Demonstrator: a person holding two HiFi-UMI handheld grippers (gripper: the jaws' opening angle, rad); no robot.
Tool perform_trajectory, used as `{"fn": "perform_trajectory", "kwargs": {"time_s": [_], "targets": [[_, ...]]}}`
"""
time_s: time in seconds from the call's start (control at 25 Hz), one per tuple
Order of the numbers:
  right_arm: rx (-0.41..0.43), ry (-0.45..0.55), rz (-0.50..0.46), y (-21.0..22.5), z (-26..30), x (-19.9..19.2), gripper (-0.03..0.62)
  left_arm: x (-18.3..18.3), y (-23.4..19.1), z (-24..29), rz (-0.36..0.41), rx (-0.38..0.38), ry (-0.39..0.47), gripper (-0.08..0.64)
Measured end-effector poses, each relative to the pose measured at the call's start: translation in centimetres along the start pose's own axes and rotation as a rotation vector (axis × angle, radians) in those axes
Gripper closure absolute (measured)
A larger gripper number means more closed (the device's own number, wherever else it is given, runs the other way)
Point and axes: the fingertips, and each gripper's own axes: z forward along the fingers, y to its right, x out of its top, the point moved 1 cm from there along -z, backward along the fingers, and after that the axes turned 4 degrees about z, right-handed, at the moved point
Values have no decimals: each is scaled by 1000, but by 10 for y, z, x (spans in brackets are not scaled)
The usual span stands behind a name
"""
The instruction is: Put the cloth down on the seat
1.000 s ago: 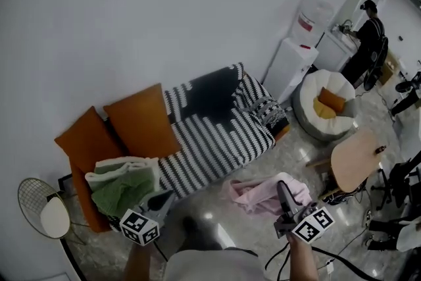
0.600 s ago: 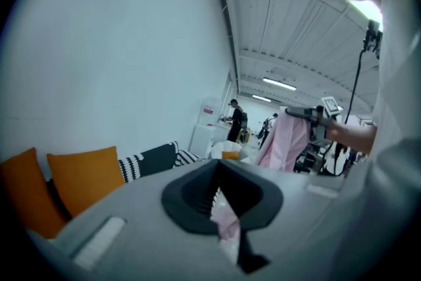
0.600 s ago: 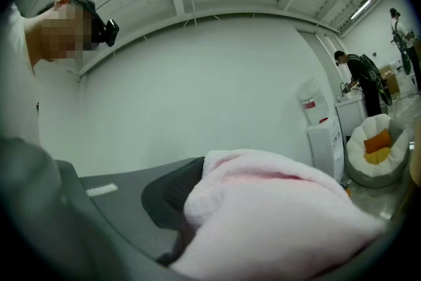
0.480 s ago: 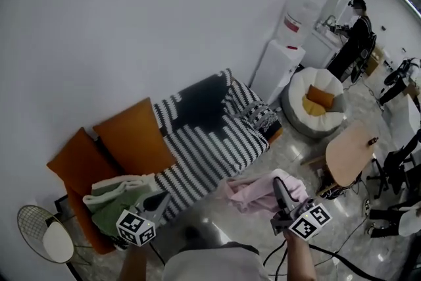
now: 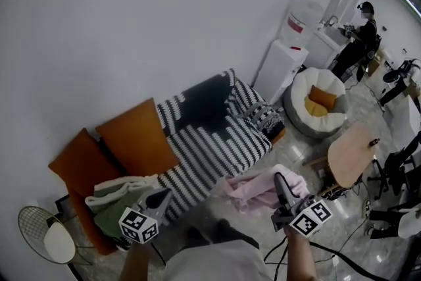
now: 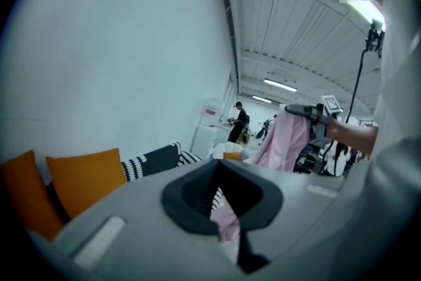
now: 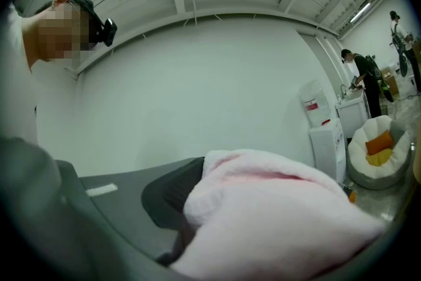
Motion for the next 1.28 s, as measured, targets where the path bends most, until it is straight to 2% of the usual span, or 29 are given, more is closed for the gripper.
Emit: {"fn": "perform_trajectory", "kwargs": {"time_s": [0.28,0.52,0.92,1.28], "targets": [[55,-22,-3,8,27,6,566,1,-11,10,-20,50,4,559],[122,-70,-18,24,61,10,565,22,-19,34,-21,107,30,559],[206,-156,-14,85,139,17,565,22,-49,81,-73,205,7,559],[237,-253,-7,147,217,-3,565,25,-81,135,-111,265,14,559]]}}
